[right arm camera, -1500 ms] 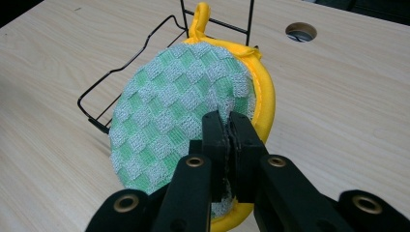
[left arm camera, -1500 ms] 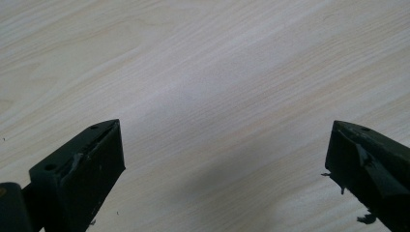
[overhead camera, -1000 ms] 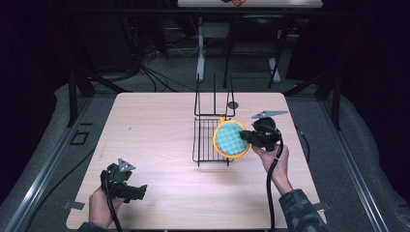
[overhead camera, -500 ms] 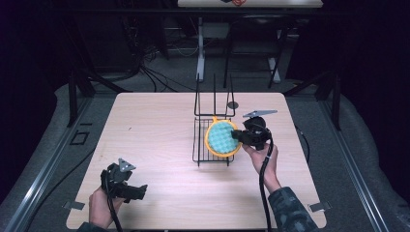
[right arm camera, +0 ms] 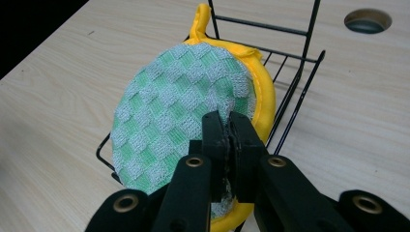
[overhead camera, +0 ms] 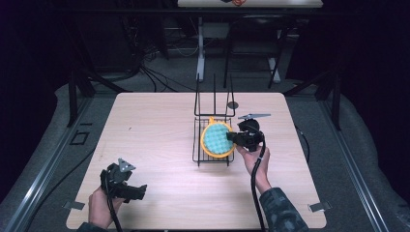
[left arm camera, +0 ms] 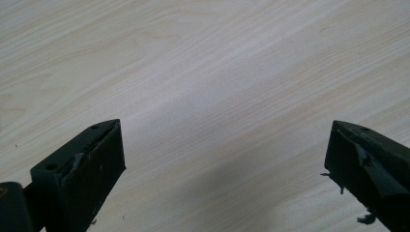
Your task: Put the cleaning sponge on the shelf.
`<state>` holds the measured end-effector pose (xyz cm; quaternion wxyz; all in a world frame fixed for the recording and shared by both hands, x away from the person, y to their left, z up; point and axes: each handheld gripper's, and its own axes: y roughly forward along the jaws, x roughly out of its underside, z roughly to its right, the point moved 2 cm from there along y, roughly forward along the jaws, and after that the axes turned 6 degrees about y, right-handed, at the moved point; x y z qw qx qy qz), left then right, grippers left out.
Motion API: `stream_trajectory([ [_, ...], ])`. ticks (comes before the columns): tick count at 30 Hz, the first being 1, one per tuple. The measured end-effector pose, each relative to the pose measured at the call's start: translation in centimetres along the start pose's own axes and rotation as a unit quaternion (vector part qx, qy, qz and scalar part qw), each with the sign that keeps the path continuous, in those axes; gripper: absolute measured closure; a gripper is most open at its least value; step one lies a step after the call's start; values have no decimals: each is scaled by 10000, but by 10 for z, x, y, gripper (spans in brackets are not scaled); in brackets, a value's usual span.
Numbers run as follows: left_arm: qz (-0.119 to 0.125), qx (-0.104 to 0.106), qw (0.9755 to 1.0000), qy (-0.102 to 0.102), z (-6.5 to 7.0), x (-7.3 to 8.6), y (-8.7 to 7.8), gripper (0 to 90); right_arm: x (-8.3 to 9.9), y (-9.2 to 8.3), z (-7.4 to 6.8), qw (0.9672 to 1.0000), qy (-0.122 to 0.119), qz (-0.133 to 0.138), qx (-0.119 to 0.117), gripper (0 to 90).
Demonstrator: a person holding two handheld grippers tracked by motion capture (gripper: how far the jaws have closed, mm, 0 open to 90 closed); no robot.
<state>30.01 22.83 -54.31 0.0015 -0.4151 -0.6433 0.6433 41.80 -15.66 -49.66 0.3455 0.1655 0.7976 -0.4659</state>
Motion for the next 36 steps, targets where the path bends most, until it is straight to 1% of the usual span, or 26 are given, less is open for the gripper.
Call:
stream_trajectory([
  [1, -1, 13, 10000, 7, 0, 0, 0, 5, 1, 2, 1, 9999, 101, -28, -47, 870],
  [3, 0, 30, 10000, 13, 0, -1, 1, 5, 2, 8, 5, 9998, 208, -51, -59, 869],
  [6, -13, 52, 10000, 15, 0, -1, 1, 5, 2, 13, 7, 9996, 239, -113, -39, 868],
  [7, -6, 49, 10000, 4, 0, -1, 2, 6, 4, 19, 8, 9993, 336, -186, -19, 868],
  [9, -4, 55, 10000, 8, 0, -1, 2, 6, 4, 21, 8, 9992, 348, -214, -26, 868],
  [11, 66, 55, 10000, -10, 0, -1, 1, 4, 6, 23, 8, 9988, 452, -199, -72, 868],
  [13, 126, 62, 9999, -26, 1, -2, -1, 3, 7, 25, 8, 9986, 492, -171, -91, 868],
  [15, 120, 52, 9999, 20, 1, -2, -1, 4, 8, 27, 9, 9986, 491, -198, -15, 867],
  [17, 98, 67, 9999, 30, 2, -2, 0, 3, 11, 32, 12, 9979, 590, -264, 33, 864],
  [18, 96, 70, 9999, 24, 2, -2, 0, 3, 11, 32, 12, 9979, 590, -264, 33, 864],
  [19, 115, 68, 9999, 12, 2, -2, 0, 3, 12, 34, 13, 9978, 627, -235, 37, 863],
  [20, 118, 74, 9999, 3, 1, -2, -1, 2, 13, 37, 14, 9972, 712, -216, 25, 861],
  [24, 159, 45, 9999, 35, 2, -2, -1, 2, 15, 40, 15, 9970, 734, -222, 94, 862],
  [25, 141, 43, 9999, 50, 3, -2, -1, 2, 15, 43, 17, 9966, 763, -214, 227, 862],
  [26, 128, 71, 9999, 56, 3, -3, 0, 2, 15, 43, 17, 9966, 763, -214, 227, 862],
  [28, 120, 85, 9999, 63, 3, -3, 1, 2, 14, 45, 19, 9955, 905, -157, 226, 862],
  [30, 106, 107, 9999, 60, 3, -3, 1, 2, 14, 46, 19, 9951, 950, -137, 250, 860],
  [32, 115, 89, 9999, 78, 3, -3, 1, 2, 13, 46, 19, 9950, 956, -112, 248, 852],
  [34, 123, 86, 9999, 71, 3, -2, 0, 2, 13, 47, 18, 9953, 947, -104, 196, 795],
  [35, 133, 103, 9998, 75, 3, -3, 0, 2, 13, 47, 18, 9953, 947, -104, 196, 795],
  [36, 155, 115, 9998, 69, 3, -3, 0, 2, 13, 44, 19, 9952, 953, -139, 169, 770],
])
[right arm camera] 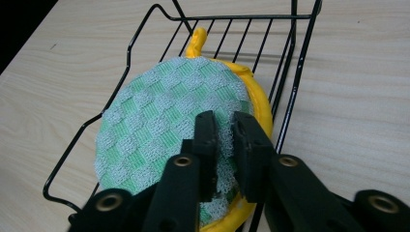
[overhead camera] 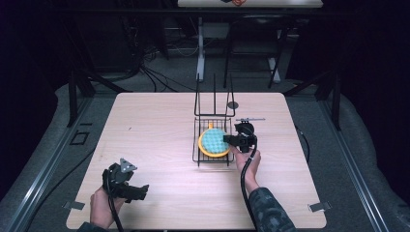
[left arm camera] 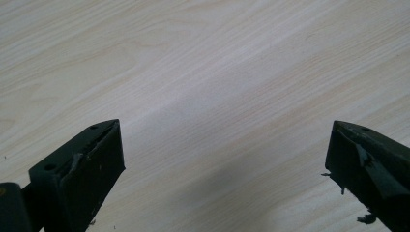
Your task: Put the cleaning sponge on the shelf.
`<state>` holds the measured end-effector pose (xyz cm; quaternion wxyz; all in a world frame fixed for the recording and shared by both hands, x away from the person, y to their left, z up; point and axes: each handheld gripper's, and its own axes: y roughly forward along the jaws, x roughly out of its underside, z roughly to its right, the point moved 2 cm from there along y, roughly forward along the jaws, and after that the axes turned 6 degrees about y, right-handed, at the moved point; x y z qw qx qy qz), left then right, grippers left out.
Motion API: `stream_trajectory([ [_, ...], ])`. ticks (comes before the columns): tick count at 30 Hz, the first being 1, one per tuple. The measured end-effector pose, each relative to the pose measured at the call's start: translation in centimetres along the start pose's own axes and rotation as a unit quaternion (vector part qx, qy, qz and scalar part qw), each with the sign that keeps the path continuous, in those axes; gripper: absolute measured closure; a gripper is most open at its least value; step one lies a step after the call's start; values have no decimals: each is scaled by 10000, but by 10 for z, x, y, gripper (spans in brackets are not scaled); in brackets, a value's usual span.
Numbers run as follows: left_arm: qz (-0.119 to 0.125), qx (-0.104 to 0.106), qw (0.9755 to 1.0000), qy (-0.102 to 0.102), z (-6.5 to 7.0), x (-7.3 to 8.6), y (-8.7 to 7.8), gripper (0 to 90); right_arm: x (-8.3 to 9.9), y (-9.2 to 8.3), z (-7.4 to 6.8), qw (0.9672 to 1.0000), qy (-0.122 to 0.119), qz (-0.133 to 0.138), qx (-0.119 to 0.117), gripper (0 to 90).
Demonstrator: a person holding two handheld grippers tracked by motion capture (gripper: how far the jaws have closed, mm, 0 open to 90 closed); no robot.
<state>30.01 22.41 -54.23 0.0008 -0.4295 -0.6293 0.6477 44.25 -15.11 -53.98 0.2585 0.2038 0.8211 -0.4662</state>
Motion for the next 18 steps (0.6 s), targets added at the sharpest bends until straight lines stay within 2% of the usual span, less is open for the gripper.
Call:
stream_trajectory([
  [1, 26, 4, 10000, 0, 0, 0, 0, 1, -1, -2, 4, 9999, 39, -73, -132, 689],
  [3, -9, 40, 10000, 37, 1, -1, 0, 1, -1, -2, 6, 9998, 4, -72, -172, 665],
  [5, -6, 42, 10000, 46, 2, -1, 1, 1, -1, -4, 7, 9996, -3, -156, -242, 576],
  [7, 2, 56, 10000, 61, 1, -1, 0, 1, -1, -7, 8, 9993, -98, -176, -306, 532],
  [9, 2, 62, 10000, 66, 1, -1, 0, 1, -2, -13, 6, 9988, -161, -165, -421, 490],
  [18, -6, 90, 9999, 85, 2, -1, 2, 1, -5, -26, 5, 9982, -362, -207, -429, 387],
])
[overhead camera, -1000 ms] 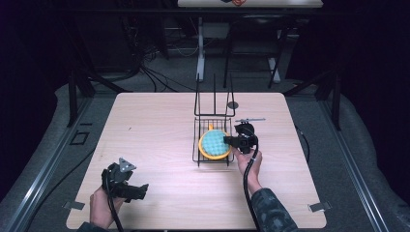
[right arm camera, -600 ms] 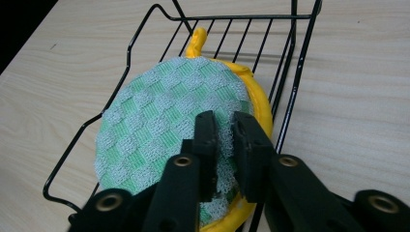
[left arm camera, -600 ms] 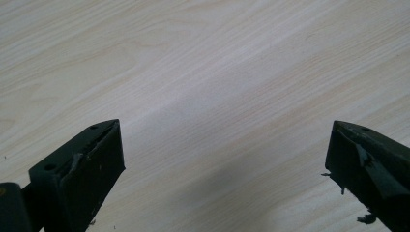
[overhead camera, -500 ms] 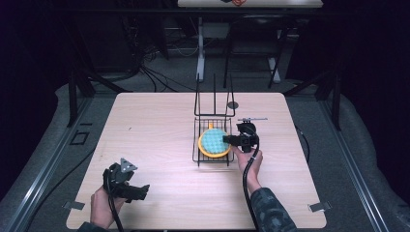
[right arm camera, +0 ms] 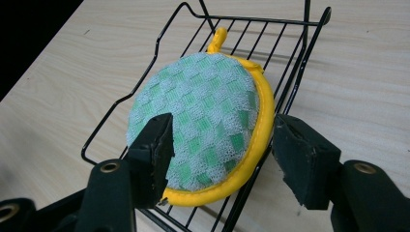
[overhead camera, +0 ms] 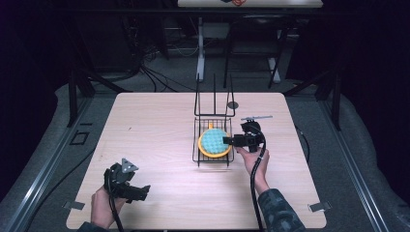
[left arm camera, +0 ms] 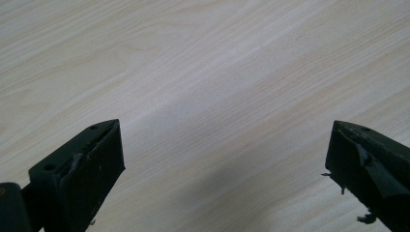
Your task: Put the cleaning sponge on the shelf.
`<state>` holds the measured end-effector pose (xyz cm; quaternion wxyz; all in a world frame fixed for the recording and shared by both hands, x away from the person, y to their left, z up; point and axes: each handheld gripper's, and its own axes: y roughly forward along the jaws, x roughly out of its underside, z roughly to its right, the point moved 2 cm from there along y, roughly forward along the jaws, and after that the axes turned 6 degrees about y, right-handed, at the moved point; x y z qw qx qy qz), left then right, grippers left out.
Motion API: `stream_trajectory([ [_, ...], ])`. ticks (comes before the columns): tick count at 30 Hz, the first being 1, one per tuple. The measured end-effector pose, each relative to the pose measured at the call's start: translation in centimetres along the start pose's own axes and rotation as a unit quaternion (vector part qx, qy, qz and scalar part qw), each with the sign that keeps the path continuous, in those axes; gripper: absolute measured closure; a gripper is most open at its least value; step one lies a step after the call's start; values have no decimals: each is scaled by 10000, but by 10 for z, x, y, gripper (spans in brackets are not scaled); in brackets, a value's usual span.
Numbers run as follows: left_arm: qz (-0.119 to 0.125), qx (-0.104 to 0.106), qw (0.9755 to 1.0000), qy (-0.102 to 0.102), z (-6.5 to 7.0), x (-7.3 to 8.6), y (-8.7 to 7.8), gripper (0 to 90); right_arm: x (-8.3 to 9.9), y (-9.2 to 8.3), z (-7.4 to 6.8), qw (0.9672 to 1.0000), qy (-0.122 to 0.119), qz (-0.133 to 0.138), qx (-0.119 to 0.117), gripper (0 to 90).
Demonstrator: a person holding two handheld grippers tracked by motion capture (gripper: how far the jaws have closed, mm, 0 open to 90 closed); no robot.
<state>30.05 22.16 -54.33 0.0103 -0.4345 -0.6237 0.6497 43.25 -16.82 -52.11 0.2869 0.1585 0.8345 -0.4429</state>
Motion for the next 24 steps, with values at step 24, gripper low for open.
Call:
stream_trajectory([
  [24, -1, 25, 10000, 41, 1, 0, 0, 1, -5, -70, 0, 9989, -475, -49, -1, 181],
])
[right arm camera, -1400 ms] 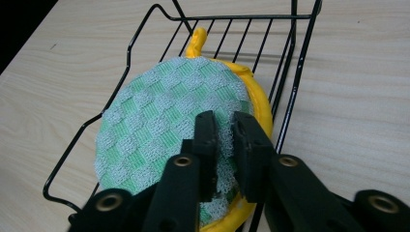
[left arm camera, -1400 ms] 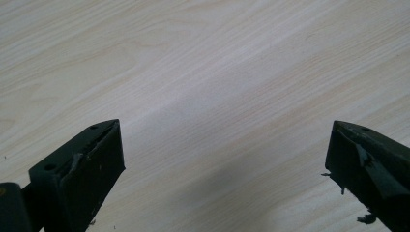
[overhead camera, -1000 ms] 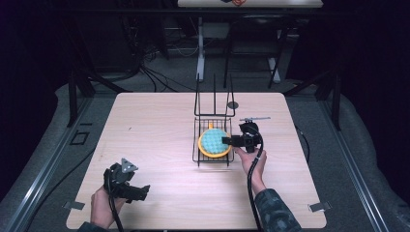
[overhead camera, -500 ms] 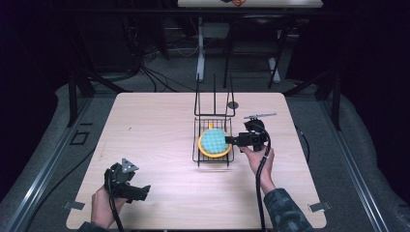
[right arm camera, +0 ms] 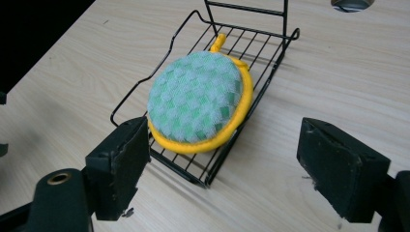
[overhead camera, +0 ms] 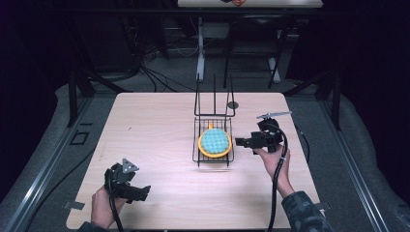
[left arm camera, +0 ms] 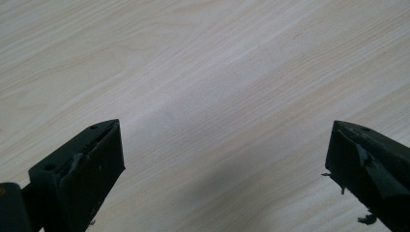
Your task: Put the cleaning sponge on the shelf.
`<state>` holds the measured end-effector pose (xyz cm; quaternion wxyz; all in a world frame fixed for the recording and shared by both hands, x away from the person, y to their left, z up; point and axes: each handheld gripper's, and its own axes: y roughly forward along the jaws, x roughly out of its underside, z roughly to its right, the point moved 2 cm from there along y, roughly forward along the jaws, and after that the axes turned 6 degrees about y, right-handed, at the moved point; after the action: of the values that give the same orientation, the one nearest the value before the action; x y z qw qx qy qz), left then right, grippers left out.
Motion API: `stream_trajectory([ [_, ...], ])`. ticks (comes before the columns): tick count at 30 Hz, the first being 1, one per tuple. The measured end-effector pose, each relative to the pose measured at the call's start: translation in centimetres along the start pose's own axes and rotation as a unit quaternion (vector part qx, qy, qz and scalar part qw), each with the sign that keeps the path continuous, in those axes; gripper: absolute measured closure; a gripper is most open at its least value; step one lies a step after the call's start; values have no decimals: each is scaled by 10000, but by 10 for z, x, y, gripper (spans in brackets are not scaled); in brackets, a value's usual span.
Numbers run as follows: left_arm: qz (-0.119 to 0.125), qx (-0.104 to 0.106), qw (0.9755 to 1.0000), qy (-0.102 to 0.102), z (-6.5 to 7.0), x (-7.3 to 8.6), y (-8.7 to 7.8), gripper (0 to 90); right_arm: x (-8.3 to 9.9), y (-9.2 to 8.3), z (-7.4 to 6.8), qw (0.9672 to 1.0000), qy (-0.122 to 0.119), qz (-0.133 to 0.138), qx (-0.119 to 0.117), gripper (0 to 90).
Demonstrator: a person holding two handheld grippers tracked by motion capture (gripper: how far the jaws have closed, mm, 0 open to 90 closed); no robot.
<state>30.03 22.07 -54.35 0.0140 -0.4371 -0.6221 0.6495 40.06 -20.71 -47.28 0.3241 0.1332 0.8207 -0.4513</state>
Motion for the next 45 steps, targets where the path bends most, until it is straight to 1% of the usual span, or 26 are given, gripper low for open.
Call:
stream_trajectory([
  [1, 6, -1, 10000, -16, 0, 0, 0, 1, 2, -7, 0, 10000, -43, -9, 18, 175],
  [2, 6, 7, 10000, -9, 0, 0, 0, 1, 2, -7, 0, 10000, -43, -9, 18, 175],
  [5, -5, 14, 10000, 11, 1, 0, 0, 1, 4, -18, 0, 9999, -154, -8, 11, 168],
  [10, -2, 19, 10000, 50, 1, 0, 1, 1, 11, -32, 1, 9992, -341, -114, 151, 156],
  [11, 10, 17, 10000, 48, 1, -1, 0, 1, 15, -38, 2, 9990, -383, -91, 199, 154],
  [12, 12, 13, 10000, 50, 2, -1, 0, 1, 15, -38, 2, 9990, -383, -91, 199, 154],
  [14, 5, 10, 10000, 51, 2, -1, 0, 1, 20, -44, 4, 9985, -461, -47, 294, 152],
  [15, -11, 10, 10000, 60, 2, -1, 0, 1, 24, -48, 5, 9979, -540, -64, 353, 149],
  [16, -11, 10, 10000, 60, 2, -1, 0, 1, 24, -48, 5, 9979, -540, -64, 353, 149],
  [17, -5, 6, 10000, 57, 1, 0, 0, 1, 29, -52, 7, 9975, -568, -78, 405, 145],
  [18, -5, 6, 10000, 57, 1, 0, 0, 1, 29, -52, 7, 9975, -568, -78, 405, 145],
  [19, -2, 2, 10000, 57, 1, 0, 0, 1, 34, -56, 10, 9974, -572, -62, 446, 144],
  [21, -5, -10, 10000, 59, 2, 0, 0, 1, 36, -59, 11, 9972, -592, -68, 462, 143],
  [28, 15, 9, 10000, 52, 1, -1, 0, 1, 55, -75, 21, 9956, -671, -59, 658, 146],
  [31, 17, 6, 10000, 54, 2, -1, 0, 1, 64, -79, 27, 9951, -629, -131, 756, 143],
  [34, 6, 4, 10000, 29, 1, -1, 1, 1, 73, -84, 33, 9954, -568, -69, 767, 142],
  [35, 3, 7, 10000, 36, 1, -1, 1, 1, 79, -87, 36, 9953, -554, -77, 793, 144],
  [36, 3, 7, 10000, 36, 1, -1, 1, 1, 83, -88, 37, 9951, -543, -96, 815, 145],
  [37, 19, 6, 10000, 38, 2, -1, 1, 1, 83, -88, 37, 9951, -543, -96, 815, 145],
  [40, 24, -7, 10000, 32, 2, -1, 1, 1, 95, -87, 41, 9949, -570, -149, 822, 142],
  [41, 9, 0, 10000, 26, 1, -1, 1, 0, 103, -86, 44, 9946, -562, -190, 850, 140],
  [42, 9, 0, 10000, 26, 1, -1, 1, 0, 103, -86, 44, 9946, -562, -190, 850, 140],
  [45, 16, -9, 10000, 20, 2, -1, 2, 0, 114, -84, 49, 9942, -563, -209, 893, 134],
])
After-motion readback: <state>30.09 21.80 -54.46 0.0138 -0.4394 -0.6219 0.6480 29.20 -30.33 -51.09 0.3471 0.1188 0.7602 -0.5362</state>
